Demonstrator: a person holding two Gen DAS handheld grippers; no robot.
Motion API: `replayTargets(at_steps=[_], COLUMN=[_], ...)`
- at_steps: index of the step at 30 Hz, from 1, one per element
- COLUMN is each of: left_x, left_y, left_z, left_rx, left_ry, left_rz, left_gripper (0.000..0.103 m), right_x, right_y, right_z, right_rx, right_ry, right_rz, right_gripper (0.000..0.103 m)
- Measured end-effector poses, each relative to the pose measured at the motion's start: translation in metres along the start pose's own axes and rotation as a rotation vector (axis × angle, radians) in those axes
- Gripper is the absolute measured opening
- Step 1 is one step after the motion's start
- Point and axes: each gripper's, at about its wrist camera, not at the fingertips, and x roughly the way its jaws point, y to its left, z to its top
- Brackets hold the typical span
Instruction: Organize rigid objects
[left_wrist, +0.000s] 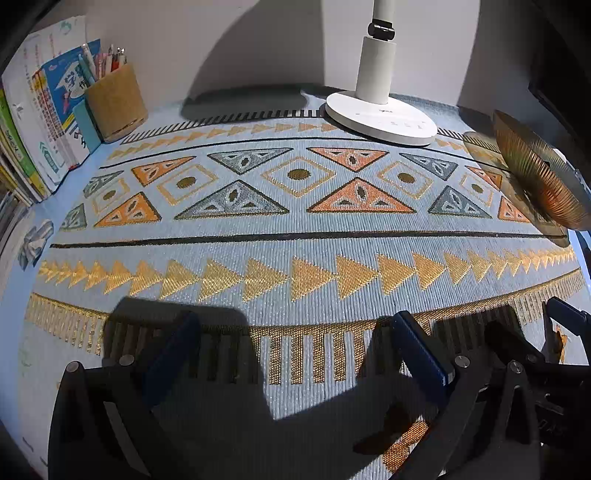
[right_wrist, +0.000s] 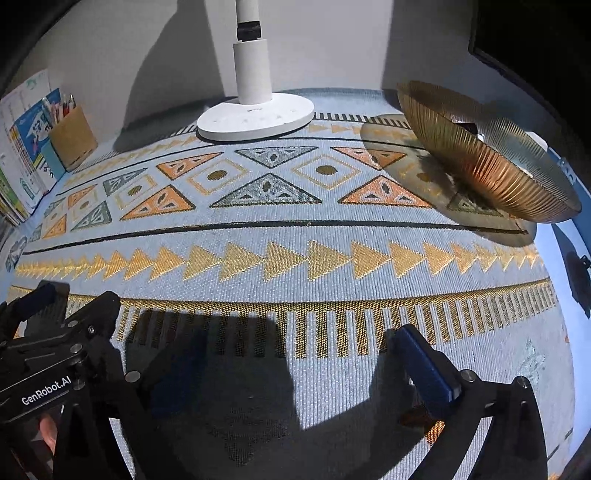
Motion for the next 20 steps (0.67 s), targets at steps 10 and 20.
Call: replayTargets(at_steps=[10, 20], left_x=[0.0015, 0.0017], left_y=[0.0009, 0.0009], left_z=[0.0016, 0.0015], left_rx=[0.008, 0.007], left_ry=[0.002, 0.002], left_rz=[-0.010, -0.008], left_gripper=[0.103, 0.103], right_x=[0.0009, 0.0012], right_y=[-0.0007, 0.0008], right_z=[0.0010, 0.0015], right_rx=[-0.005, -0.005], right_ry=[0.001, 0.001], right_rz=[0.002, 0.001], right_gripper=[0.103, 0.103])
